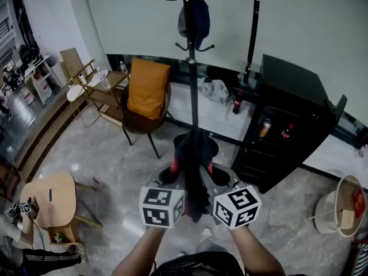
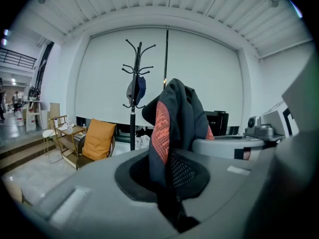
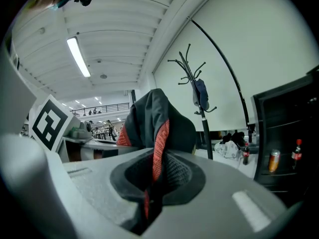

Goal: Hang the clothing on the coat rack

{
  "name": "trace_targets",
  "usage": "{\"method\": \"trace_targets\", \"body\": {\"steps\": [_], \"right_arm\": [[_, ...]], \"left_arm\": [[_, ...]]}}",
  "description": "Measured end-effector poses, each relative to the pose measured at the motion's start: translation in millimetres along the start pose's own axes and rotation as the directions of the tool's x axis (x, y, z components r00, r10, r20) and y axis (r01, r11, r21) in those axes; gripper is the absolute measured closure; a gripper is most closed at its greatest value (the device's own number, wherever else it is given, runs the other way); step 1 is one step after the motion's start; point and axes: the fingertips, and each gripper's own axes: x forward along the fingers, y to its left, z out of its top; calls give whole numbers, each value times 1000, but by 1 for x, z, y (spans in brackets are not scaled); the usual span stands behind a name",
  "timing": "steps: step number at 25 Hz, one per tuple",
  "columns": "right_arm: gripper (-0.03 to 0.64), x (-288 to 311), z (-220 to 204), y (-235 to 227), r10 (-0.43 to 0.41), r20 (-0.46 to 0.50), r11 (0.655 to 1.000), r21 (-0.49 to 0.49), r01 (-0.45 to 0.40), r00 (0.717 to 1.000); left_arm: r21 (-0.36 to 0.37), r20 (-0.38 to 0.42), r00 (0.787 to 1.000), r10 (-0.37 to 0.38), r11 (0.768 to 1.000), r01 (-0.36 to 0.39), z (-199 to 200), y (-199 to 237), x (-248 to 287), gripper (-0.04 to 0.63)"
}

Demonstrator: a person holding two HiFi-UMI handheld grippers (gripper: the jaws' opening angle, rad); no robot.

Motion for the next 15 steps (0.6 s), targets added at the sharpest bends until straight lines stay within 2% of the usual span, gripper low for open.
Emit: {"method": "trace_targets", "body": {"steps": [15], "right_arm": [[591,30,29,-81,37,34,999,7,-37,999]], "left_arm": [[36,-9,999,40,999,-40,33,-11,85,566]]}}
